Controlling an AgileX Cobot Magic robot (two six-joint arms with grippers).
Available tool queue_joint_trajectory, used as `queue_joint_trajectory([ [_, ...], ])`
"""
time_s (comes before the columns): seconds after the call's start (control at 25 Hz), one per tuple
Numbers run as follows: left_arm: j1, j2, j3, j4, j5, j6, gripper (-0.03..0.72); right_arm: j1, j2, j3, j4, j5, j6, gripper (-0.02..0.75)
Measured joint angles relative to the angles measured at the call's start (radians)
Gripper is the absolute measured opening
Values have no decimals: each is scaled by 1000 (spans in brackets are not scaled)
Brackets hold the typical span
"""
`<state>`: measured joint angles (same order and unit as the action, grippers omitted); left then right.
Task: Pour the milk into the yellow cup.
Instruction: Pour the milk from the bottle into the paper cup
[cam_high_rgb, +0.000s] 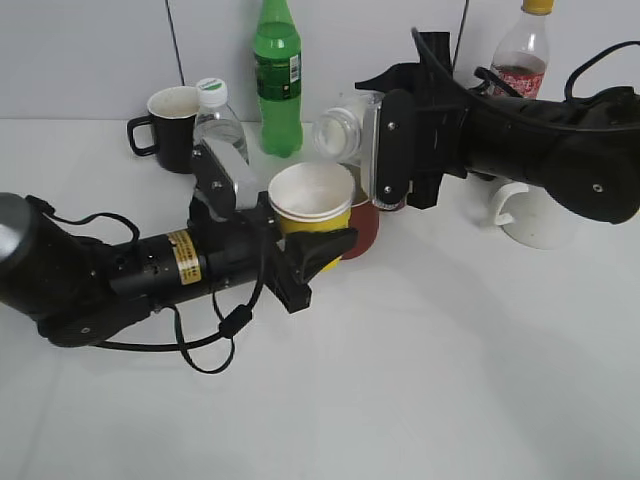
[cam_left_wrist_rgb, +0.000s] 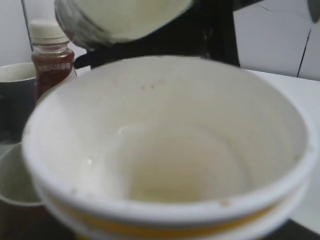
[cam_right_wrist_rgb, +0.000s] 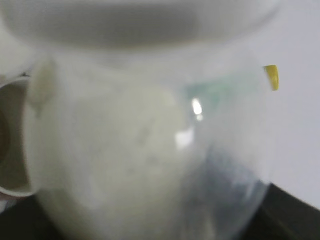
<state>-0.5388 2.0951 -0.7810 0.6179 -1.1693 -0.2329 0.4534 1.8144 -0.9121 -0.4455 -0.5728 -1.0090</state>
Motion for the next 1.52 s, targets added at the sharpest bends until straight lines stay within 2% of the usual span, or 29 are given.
queue_joint_trajectory([
  [0.64,0,0,-16,52,25,0,378,0,0,0,39,-34,-169,451],
  [1.52,0,0,-16,87,28,0,377,0,0,0,39,-48,-212,450],
])
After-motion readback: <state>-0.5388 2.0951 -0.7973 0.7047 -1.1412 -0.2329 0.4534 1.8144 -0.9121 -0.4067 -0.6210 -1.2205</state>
